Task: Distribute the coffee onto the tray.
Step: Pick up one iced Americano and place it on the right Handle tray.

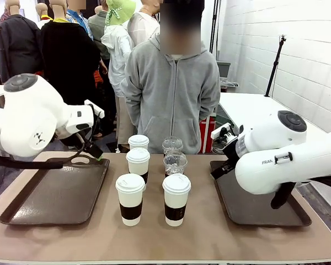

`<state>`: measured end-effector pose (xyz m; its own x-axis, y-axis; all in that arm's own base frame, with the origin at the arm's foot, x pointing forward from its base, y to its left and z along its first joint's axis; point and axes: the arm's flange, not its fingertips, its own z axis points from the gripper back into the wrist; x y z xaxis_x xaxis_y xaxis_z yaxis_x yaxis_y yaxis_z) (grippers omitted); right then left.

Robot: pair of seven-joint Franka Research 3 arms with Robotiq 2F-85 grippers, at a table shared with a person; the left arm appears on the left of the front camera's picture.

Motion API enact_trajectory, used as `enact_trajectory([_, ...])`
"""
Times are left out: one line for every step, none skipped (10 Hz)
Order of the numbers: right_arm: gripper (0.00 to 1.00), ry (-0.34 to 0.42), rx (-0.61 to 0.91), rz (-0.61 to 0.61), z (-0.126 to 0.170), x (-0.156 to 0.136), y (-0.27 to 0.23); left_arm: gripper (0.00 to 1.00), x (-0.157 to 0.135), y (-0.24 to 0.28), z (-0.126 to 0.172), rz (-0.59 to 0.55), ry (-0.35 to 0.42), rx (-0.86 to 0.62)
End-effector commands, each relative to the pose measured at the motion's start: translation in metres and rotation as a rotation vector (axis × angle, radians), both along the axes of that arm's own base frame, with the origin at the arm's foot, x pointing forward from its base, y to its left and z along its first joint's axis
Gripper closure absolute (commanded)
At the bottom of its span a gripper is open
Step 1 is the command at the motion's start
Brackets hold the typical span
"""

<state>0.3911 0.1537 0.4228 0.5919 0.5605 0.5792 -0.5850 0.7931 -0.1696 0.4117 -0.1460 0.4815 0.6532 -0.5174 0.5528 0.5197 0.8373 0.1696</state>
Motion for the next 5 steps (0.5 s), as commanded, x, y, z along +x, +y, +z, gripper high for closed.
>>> enact_trajectory([0.00, 0.004, -0.004, 0.046, 0.024, -0.006, -0.008, 0.00, 0.000, -0.001, 0.020, -0.007, -0.006, 0.032])
enact_trajectory([0.00, -0.010, -0.015, 0.051, 0.035, -0.009, -0.007, 0.00, 0.001, -0.001, 0.028, -0.011, -0.012, 0.034])
enact_trajectory([0.00, -0.021, -0.026, 0.066, 0.052, -0.010, -0.004, 0.00, 0.001, -0.001, 0.032, -0.016, -0.019, 0.035])
enact_trajectory([0.00, -0.036, -0.031, 0.078, 0.065, -0.012, -0.001, 0.00, 0.002, -0.002, 0.034, -0.018, -0.026, 0.035])
enact_trajectory([0.00, -0.039, -0.025, 0.092, 0.073, -0.013, 0.000, 0.00, 0.001, -0.002, 0.032, -0.019, -0.028, 0.034])
